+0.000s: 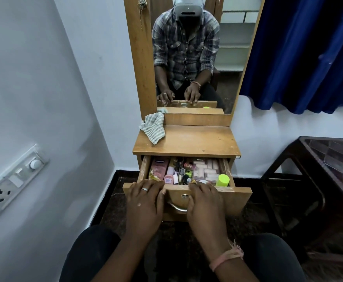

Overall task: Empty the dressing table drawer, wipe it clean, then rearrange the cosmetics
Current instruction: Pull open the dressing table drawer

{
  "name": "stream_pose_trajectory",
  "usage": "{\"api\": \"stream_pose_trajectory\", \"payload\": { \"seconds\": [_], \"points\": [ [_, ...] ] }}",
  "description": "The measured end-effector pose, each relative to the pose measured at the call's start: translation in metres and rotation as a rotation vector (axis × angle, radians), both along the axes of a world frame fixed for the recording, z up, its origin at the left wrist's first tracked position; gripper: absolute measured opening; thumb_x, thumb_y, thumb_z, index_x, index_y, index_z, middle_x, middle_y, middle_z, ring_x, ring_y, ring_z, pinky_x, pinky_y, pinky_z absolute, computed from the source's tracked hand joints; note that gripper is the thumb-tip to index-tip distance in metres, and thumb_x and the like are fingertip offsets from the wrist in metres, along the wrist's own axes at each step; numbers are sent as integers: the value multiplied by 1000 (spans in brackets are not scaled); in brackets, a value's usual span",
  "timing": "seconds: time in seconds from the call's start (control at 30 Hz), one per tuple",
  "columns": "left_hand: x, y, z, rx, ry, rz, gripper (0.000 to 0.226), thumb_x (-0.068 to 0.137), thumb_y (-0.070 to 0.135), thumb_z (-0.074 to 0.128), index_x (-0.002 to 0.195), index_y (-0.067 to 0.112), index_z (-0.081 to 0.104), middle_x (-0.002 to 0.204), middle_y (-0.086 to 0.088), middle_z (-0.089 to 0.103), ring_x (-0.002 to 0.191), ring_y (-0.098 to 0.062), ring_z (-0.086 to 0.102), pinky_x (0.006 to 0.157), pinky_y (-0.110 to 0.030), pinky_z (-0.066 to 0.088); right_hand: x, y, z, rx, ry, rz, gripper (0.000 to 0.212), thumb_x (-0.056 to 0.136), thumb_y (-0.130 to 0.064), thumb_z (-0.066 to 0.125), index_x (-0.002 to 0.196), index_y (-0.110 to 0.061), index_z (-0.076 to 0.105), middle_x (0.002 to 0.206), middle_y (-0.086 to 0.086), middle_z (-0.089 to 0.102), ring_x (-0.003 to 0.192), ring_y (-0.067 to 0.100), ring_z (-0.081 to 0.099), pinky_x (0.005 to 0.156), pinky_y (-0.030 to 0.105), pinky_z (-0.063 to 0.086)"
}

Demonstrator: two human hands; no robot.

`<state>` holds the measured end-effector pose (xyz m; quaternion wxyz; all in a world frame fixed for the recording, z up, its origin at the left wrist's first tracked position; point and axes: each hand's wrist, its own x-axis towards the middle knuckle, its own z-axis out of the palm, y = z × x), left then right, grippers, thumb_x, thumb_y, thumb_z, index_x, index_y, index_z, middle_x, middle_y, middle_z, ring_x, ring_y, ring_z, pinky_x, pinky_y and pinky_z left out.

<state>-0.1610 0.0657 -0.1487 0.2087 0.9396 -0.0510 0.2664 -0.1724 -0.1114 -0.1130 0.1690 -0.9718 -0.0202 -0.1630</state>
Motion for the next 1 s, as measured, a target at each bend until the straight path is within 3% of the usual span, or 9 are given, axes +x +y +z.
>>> {"api": "stream_pose_trajectory", "payload": {
  "seconds": [0.1, 0.23, 0.33, 0.53, 0.73, 0.83, 0.9, 1.0],
  "points": [
    [-9, -1, 3, -12, -45, 40, 27, 101, 32, 53, 114, 25, 76, 115, 4, 73, 113, -24, 60, 106, -45, 40, -6, -9, 10, 6, -25, 21, 34, 75, -15, 66, 106, -25, 76, 99, -7, 73, 94, 21, 64, 82, 39, 53],
    [-24, 1, -1, 2, -58, 58, 26, 98, 33, 55, 107, 23, 78, 107, 3, 74, 104, -25, 58, 97, -45, 41, -14, -13, 19, 40, 41, 37, 34, 69, -17, 51, 86, -23, 80, 79, -6, 74, 74, 19, 65, 73, 37, 54],
    [-35, 5, -1, 5, -33, 49, 30, 99, 37, 50, 107, 26, 78, 107, 5, 73, 101, -23, 57, 92, -42, 40, -21, -16, 24, 64, 67, 34, 35, 66, -17, 52, 85, -24, 81, 76, -2, 75, 73, 20, 65, 74, 34, 54],
    [-49, 7, 3, 13, -26, 47, 31, 98, 39, 51, 105, 28, 79, 103, 8, 74, 98, -21, 58, 88, -40, 40, -30, -18, 33, 56, 191, 18, 39, 74, -12, 62, 103, -31, 80, 90, -2, 78, 88, 18, 68, 83, 31, 54],
    [-57, 3, 7, 9, -50, 90, 32, 95, 39, 49, 94, 27, 79, 94, 8, 74, 90, -21, 56, 84, -41, 38, -33, -27, 37, 180, 318, 57, 29, 76, -11, 64, 92, -28, 80, 87, -5, 77, 88, 13, 68, 83, 30, 54],
    [-58, 4, 6, 14, -61, 87, 29, 93, 37, 52, 89, 25, 78, 90, 8, 73, 86, -22, 58, 83, -41, 40, -19, -35, 46, 259, 408, 89, 4, 83, -27, 75, 78, -26, 77, 77, -9, 73, 77, 4, 66, 69, 25, 51],
    [-57, 4, 6, 0, -76, 75, 27, 93, 35, 54, 89, 25, 79, 90, 8, 73, 87, -21, 61, 84, -41, 41, -6, -37, 47, 280, 383, 73, 12, 82, -37, 77, 80, -26, 73, 73, -9, 71, 71, 3, 65, 67, 27, 53],
    [-54, 4, 3, -41, -124, 59, 26, 93, 32, 56, 90, 23, 80, 92, 8, 75, 90, -20, 65, 91, -44, 45, 11, -30, 45, 222, 423, 65, 15, 79, -36, 77, 86, -25, 70, 74, -6, 72, 73, 9, 68, 72, 32, 57]
  ]
}}
